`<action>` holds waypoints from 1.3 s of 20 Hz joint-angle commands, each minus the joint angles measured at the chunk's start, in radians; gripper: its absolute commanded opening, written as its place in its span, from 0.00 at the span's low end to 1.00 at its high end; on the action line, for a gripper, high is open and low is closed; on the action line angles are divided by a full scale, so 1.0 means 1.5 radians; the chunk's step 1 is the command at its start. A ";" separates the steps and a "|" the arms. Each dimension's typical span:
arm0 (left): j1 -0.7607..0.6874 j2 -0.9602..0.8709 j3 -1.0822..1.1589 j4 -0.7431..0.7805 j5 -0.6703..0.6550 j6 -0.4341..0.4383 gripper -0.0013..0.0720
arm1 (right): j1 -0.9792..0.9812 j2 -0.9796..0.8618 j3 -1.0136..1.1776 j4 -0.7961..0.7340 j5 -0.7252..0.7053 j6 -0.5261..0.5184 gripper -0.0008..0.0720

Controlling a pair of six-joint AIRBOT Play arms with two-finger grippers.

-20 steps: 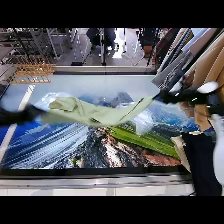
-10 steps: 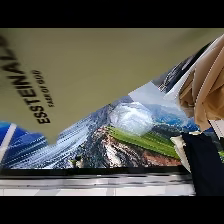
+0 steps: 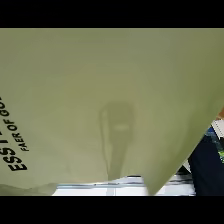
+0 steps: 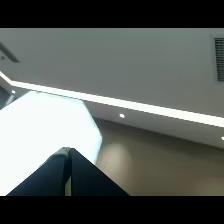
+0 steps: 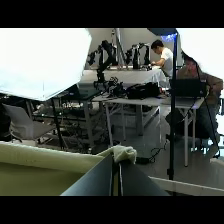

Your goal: Fold the clothes and pants, and hang the long-sleeved shirts on hangers.

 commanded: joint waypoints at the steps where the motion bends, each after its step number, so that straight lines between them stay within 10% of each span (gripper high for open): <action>1: 0.003 -0.011 0.002 0.012 -0.015 -0.008 0.03 | 0.001 -0.007 -0.016 0.005 0.025 0.003 0.04; 12: 0.003 -0.011 0.002 0.072 -0.214 0.002 0.03 | 0.001 0.041 -0.016 0.008 0.102 -0.009 0.04; 26: 0.005 -0.027 0.002 -0.068 -0.186 0.062 0.03 | 0.001 0.070 -0.010 -0.138 0.018 -0.014 0.04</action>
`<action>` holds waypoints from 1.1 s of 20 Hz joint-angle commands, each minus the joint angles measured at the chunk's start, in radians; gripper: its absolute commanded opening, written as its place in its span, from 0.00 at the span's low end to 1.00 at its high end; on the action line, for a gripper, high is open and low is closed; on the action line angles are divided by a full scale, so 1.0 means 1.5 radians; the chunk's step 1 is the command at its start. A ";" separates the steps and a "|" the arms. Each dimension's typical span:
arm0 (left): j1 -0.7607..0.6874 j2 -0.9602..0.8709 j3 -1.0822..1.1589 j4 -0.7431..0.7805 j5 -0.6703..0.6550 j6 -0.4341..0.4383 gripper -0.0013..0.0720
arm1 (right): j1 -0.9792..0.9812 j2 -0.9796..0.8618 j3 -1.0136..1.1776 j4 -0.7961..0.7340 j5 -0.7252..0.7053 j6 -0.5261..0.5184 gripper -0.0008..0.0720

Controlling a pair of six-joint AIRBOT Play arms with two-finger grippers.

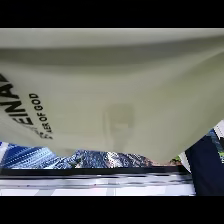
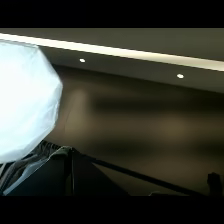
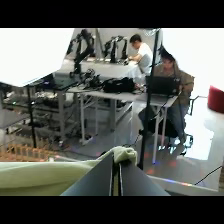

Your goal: Fold the clothes and pants, and hang the long-sleeved shirts on hangers.

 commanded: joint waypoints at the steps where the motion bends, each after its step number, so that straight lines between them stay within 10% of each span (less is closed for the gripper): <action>1: -0.007 -0.009 0.000 0.096 0.008 0.017 0.03 | 0.001 -0.014 -0.002 -0.079 -0.029 0.008 0.04; 6: -0.266 -0.076 -0.035 0.552 0.015 -0.003 0.03 | 0.001 -0.167 -0.086 -0.074 0.009 0.051 0.04; 10: -0.435 -0.204 -0.143 0.764 0.189 -0.001 0.03 | 0.044 -0.382 -0.179 -0.073 -0.024 0.052 0.04; 16: -0.505 -0.483 -0.154 0.780 0.363 -0.001 0.03 | 0.101 -0.678 -0.198 -0.075 -0.237 0.052 0.04; 22: -0.490 -0.535 -0.145 0.785 0.302 -0.001 0.03 | 0.123 -0.731 -0.198 -0.073 -0.237 0.052 0.04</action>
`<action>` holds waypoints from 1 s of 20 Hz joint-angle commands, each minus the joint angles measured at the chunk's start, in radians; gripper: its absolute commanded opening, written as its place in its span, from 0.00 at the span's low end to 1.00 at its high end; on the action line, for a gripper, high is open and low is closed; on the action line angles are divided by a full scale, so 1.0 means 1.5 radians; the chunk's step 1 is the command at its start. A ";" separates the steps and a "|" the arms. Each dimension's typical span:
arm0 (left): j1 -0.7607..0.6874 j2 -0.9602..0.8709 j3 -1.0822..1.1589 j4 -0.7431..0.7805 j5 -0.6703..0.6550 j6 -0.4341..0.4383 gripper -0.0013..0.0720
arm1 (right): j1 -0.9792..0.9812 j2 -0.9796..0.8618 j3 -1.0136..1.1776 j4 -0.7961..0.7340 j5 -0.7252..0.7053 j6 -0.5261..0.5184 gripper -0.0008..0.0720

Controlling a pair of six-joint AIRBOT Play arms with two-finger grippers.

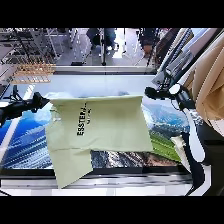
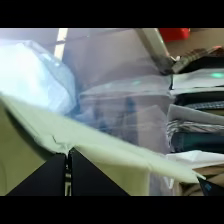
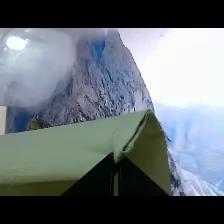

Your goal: Fold the clothes and pants, and hang the long-sleeved shirts on hangers.

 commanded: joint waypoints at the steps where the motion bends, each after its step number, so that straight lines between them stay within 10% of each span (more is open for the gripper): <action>1: 0.015 -0.024 0.001 0.026 -0.075 -0.001 0.03 | 0.009 -0.027 -0.002 -0.003 0.041 0.001 0.04; 6: 0.053 -0.024 0.001 0.156 -0.219 -0.069 0.03 | 0.007 -0.030 -0.002 -0.116 0.276 0.103 0.04; 15: 0.056 -0.024 0.001 0.197 -0.274 -0.087 0.06 | 0.014 -0.034 -0.007 -0.123 0.340 0.117 0.04; 17: 0.060 -0.024 0.001 0.212 -0.308 -0.086 0.59 | 0.014 -0.034 -0.007 -0.126 0.369 0.108 0.49; 18: 0.065 -0.024 0.001 0.239 -0.330 -0.087 0.60 | 0.009 -0.034 -0.008 -0.131 0.404 0.088 0.70; 20: 0.077 -0.020 -0.002 0.344 -0.388 -0.128 0.60 | -0.010 -0.031 -0.018 -0.144 0.477 0.069 0.72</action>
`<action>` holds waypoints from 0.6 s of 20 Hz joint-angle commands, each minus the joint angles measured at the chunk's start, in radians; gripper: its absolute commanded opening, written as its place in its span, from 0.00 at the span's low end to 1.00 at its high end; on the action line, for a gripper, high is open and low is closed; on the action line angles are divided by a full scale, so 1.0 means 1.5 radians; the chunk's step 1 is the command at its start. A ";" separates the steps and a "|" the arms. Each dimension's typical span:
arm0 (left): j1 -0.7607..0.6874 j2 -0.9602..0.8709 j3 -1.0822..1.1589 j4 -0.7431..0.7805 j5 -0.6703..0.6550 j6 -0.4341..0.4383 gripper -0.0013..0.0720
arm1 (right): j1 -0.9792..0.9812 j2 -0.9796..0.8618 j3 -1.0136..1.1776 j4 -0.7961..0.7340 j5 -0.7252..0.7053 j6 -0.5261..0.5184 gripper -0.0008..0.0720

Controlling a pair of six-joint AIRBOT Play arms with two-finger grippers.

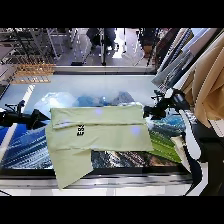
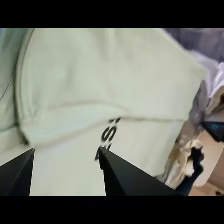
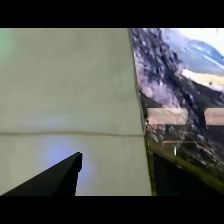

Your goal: Fold the clothes and pants, and hang the long-sleeved shirts on hangers.

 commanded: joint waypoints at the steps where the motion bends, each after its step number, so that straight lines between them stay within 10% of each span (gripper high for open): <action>1: 0.015 0.015 -0.016 0.157 -0.085 -0.046 0.60 | -0.028 0.012 -0.029 -0.009 0.100 -0.027 0.72; 12: 0.026 0.325 -0.512 0.196 0.067 0.118 0.60 | -0.216 0.193 -0.487 0.251 0.014 -0.356 0.69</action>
